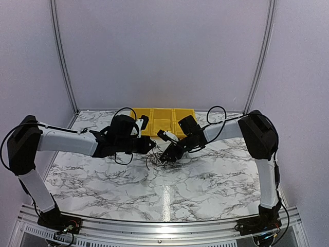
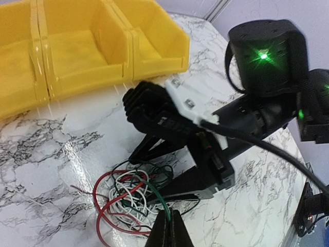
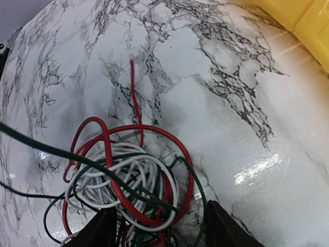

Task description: Untangle the cables

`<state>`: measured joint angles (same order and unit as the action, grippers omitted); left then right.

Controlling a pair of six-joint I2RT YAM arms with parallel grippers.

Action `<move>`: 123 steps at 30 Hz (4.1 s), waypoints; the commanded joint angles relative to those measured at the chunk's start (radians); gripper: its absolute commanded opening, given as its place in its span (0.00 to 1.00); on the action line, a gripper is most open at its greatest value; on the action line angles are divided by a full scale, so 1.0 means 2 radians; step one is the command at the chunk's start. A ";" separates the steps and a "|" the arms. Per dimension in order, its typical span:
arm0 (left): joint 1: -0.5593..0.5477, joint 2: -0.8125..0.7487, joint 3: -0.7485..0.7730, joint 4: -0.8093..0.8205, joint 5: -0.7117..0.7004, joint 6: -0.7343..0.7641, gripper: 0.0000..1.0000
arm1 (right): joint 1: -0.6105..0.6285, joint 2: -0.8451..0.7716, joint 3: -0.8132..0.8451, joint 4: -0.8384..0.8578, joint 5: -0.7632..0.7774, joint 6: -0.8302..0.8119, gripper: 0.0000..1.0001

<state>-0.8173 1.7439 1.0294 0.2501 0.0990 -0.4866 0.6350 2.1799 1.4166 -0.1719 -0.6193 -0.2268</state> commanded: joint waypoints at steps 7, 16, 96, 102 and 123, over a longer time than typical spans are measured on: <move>-0.001 -0.151 -0.016 0.015 -0.053 0.018 0.00 | 0.002 0.044 0.024 -0.030 0.056 0.029 0.57; -0.001 -0.222 0.059 -0.089 -0.100 0.076 0.00 | -0.003 0.050 0.025 -0.033 0.059 0.033 0.56; -0.013 -0.271 0.090 -0.143 -0.085 0.053 0.00 | -0.030 -0.068 0.019 -0.034 0.064 0.004 0.55; -0.013 -0.226 0.052 -0.058 -0.064 0.002 0.00 | -0.031 -0.161 -0.030 -0.044 0.000 -0.058 0.56; -0.017 -0.134 0.085 -0.031 -0.103 -0.094 0.00 | 0.049 -0.138 0.003 -0.005 -0.082 -0.104 0.67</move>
<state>-0.8467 1.4567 1.1831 0.1535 -0.0784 -0.6060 0.7086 1.8492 1.3788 -0.2729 -0.7609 -0.4603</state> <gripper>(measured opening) 0.015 0.665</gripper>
